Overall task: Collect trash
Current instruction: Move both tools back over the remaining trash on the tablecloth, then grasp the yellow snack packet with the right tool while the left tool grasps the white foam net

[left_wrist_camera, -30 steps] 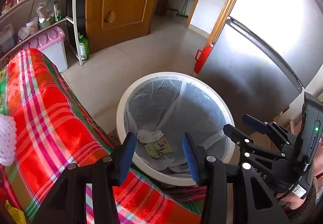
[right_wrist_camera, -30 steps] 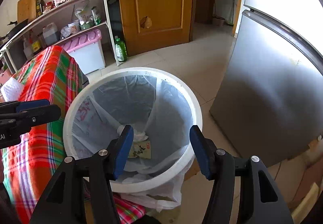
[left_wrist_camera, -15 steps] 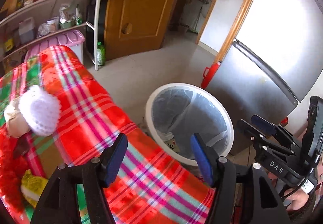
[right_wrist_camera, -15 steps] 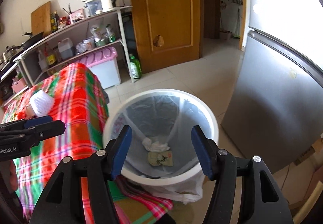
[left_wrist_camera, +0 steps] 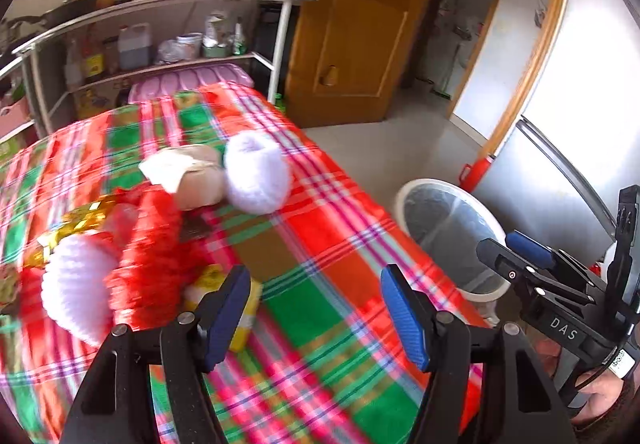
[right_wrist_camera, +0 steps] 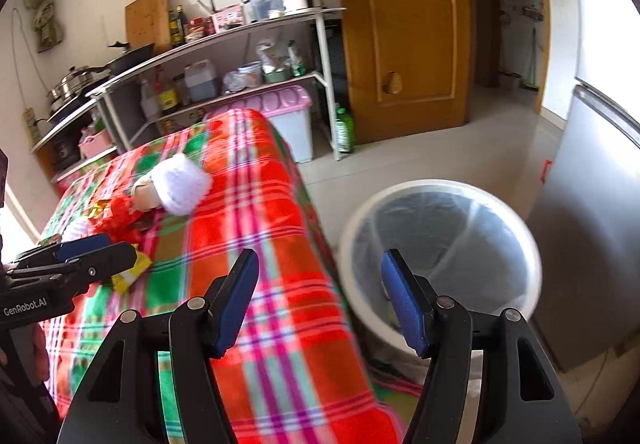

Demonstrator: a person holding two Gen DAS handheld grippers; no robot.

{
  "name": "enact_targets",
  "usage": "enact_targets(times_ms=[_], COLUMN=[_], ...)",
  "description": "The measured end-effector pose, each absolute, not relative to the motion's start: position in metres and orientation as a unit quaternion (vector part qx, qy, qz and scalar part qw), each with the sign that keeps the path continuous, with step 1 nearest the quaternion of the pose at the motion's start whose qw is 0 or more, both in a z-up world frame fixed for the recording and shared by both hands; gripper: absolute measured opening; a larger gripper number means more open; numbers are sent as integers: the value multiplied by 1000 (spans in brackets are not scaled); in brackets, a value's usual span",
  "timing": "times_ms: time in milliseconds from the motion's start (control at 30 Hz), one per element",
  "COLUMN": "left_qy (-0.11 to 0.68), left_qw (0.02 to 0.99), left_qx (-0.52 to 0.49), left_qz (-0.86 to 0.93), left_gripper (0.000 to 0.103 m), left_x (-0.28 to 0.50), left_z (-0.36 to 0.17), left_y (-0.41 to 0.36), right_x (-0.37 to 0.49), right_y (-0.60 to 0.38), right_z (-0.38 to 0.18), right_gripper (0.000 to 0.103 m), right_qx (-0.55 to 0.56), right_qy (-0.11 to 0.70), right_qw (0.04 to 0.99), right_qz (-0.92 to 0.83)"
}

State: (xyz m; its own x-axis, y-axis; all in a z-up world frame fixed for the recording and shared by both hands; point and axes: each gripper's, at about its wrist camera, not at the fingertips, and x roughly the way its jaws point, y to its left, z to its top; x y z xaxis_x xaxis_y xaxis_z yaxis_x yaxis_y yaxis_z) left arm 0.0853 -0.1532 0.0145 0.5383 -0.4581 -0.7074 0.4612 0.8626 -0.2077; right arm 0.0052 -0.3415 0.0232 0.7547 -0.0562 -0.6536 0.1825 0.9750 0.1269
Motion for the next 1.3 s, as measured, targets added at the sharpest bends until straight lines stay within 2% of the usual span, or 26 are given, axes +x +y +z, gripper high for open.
enact_targets(times_ms=[233,700,1300], left_qy=[393,409,433], left_qw=[896,899,882], left_qx=[-32,-69,-107], left_qz=[-205,-139,-155], left_gripper=[75,76,77], left_x=[80,87,128], left_z=[15,-3,-20], left_y=[-88,7,23], right_x=[24,64,107], right_y=[-293,-217,-184], right_z=[14,-9,-26], right_gripper=[64,65,65], right_qx=[70,31,8], right_qy=[353,390,439], right_qw=[933,912,881], right_qz=[11,126,176])
